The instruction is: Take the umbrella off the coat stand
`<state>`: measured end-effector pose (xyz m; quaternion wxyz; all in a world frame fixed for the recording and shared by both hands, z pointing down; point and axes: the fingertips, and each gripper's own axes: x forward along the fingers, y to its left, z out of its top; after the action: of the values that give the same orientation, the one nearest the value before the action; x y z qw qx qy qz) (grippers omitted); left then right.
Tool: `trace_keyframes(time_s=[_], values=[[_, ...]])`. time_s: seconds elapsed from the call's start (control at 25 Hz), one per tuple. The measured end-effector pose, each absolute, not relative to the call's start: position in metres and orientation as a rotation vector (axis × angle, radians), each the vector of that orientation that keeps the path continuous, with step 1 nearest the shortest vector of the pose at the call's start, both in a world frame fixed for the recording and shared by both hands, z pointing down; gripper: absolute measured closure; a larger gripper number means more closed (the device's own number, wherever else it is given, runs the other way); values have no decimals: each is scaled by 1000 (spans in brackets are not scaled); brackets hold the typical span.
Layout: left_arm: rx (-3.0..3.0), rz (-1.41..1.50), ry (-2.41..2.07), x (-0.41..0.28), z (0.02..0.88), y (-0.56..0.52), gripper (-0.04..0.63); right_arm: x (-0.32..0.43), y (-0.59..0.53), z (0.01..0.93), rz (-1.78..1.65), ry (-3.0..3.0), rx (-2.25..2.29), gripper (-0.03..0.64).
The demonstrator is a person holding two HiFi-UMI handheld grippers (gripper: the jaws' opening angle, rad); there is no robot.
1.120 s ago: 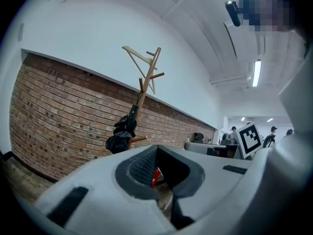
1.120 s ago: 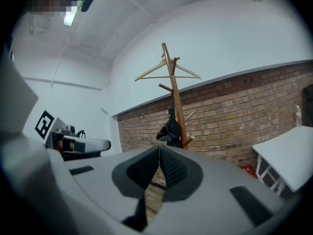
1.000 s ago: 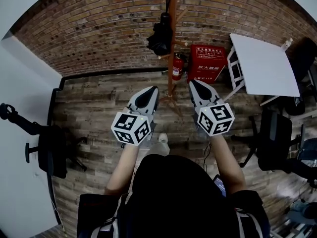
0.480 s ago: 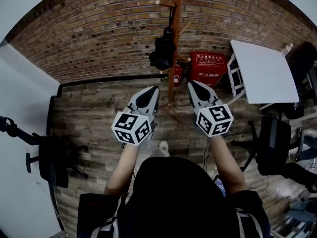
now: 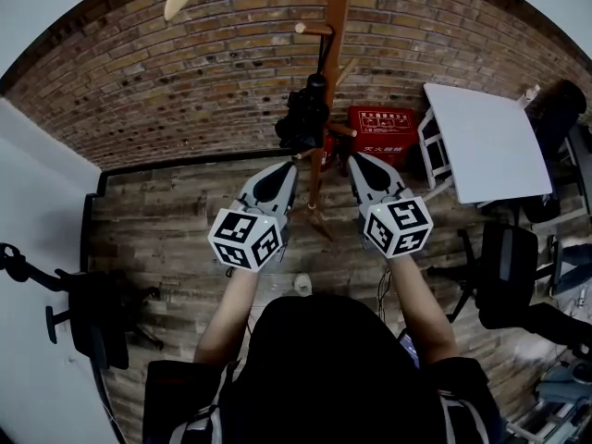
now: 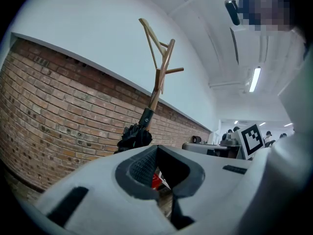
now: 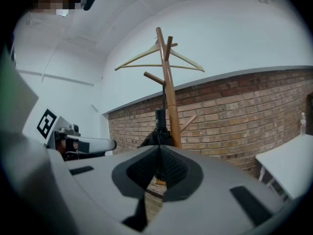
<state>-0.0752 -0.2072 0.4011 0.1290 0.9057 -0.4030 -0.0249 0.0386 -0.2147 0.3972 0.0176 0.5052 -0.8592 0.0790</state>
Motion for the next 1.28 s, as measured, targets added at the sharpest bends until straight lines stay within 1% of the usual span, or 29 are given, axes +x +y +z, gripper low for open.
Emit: trace_keyframes(time_s=[0.48, 1.28], values=[[2650, -84, -1116, -74, 405, -239, 576, 40, -243, 402, 255, -2634, 1627, 586], [2642, -50, -1187, -75, 402, -261, 575, 45, -272, 395, 229, -2675, 1605, 586]])
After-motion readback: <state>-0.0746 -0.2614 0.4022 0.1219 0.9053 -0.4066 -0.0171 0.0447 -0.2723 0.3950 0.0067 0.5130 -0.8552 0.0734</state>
